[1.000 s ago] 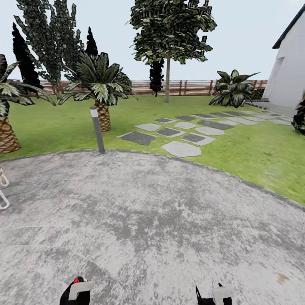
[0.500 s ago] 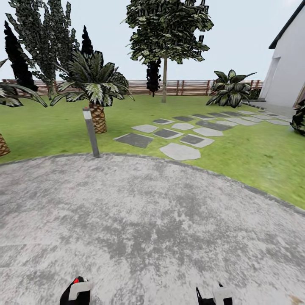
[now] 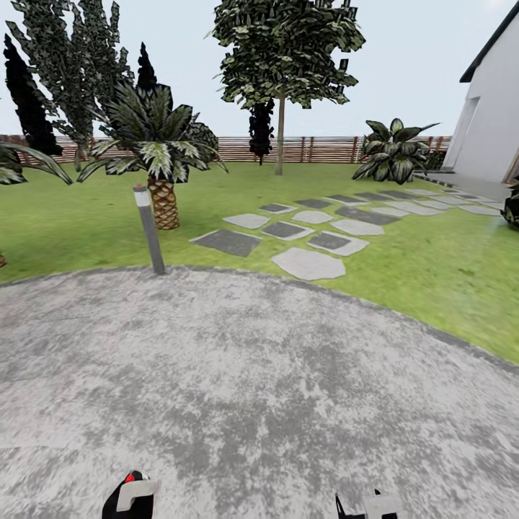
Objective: In the garden, pick up the pesticide atomizer on the floor and spray pesticide onto both trees until each tree trunk is fully covered.
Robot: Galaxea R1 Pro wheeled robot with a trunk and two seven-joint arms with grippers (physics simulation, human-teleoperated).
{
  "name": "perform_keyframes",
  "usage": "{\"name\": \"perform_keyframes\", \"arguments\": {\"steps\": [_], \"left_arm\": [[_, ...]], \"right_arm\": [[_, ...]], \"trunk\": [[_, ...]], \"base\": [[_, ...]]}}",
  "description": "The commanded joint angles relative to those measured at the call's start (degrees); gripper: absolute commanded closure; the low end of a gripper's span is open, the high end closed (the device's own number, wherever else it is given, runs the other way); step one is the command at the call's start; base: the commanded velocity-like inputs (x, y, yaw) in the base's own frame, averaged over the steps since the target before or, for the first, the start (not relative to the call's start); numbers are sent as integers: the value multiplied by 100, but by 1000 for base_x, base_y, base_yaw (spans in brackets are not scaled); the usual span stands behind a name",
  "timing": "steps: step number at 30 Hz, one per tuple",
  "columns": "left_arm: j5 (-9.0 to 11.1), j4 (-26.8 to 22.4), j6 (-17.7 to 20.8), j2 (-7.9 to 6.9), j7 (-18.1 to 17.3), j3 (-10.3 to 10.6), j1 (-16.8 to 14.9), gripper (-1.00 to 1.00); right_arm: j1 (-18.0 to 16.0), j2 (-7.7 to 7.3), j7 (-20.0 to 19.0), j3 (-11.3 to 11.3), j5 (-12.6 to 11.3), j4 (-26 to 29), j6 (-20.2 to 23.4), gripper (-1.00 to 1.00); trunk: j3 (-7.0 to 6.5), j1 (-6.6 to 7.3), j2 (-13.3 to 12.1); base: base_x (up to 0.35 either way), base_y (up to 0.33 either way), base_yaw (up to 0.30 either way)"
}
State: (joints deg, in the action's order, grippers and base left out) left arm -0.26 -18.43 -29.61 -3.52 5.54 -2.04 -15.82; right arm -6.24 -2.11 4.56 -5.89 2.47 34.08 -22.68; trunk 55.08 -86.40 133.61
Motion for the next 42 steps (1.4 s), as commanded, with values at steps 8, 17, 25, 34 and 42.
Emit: {"name": "perform_keyframes", "arguments": {"steps": [8,17,25,34,42], "left_arm": [[0,5,-1,0,0,1,0,100],[0,6,-1,0,0,1,0,100],[0,6,-1,0,0,2,0,100],[0,4,-1,0,0,2,0,100],[0,1,-1,0,0,2,0,100]], "right_arm": [[0,2,1,0,-7,2,-5,-100],[0,3,1,0,-6,2,-3,-100],[0,8,1,0,-9,2,-3,-100],[0,8,1,0,-9,2,-1,-100],[0,9,1,0,-9,2,-2,-100]], "trunk": [[0,0,0],[0,0,0],[0,0,0],[0,0,0],[0,0,0]], "base": [[339,0,0],[339,0,-21],[339,0,-3],[339,0,0],[339,0,0]]}}
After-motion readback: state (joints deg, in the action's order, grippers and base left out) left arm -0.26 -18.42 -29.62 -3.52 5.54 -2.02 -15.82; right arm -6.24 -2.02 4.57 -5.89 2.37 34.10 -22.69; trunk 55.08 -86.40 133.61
